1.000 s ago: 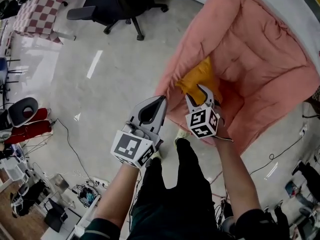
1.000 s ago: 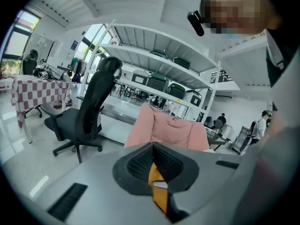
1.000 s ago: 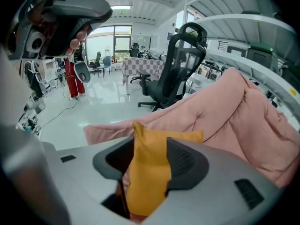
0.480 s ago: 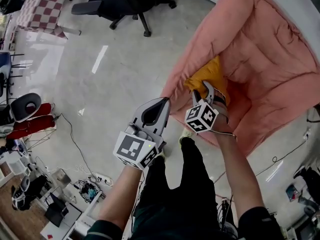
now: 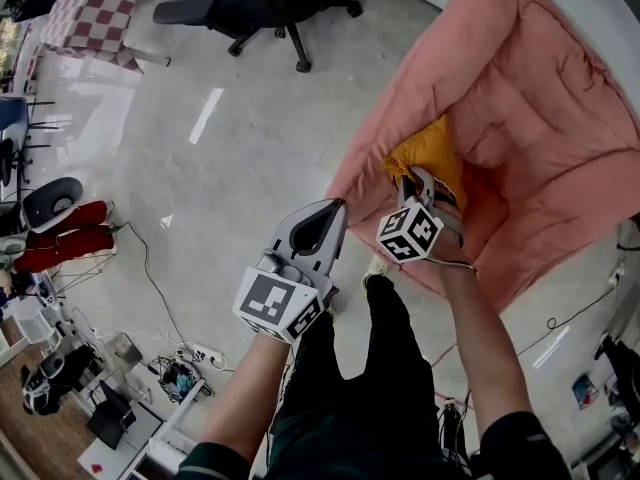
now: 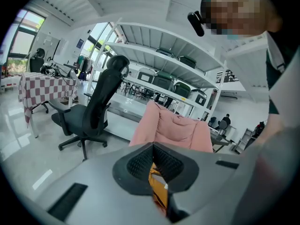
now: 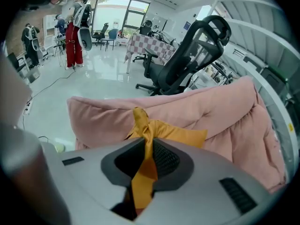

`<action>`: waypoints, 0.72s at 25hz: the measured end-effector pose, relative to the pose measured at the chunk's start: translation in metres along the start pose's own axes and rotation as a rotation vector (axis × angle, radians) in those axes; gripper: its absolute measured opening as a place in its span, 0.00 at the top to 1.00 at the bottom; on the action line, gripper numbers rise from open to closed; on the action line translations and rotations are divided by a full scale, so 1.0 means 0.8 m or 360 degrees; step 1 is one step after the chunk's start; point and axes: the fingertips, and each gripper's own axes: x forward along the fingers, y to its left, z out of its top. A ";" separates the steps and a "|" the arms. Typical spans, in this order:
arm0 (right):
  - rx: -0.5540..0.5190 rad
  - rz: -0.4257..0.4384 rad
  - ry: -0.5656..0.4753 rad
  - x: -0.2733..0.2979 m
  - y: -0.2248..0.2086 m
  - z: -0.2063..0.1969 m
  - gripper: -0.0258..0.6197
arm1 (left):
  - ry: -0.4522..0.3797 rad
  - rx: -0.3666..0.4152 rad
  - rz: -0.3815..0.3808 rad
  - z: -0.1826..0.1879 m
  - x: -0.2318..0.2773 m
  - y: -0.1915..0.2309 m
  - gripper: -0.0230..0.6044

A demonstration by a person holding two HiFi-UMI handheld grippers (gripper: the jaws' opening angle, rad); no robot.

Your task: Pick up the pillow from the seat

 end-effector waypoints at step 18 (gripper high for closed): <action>0.0393 -0.0066 -0.0146 -0.125 -0.069 -0.034 0.93 | -0.0060 0.0075 -0.0125 0.044 -0.012 -0.054 0.96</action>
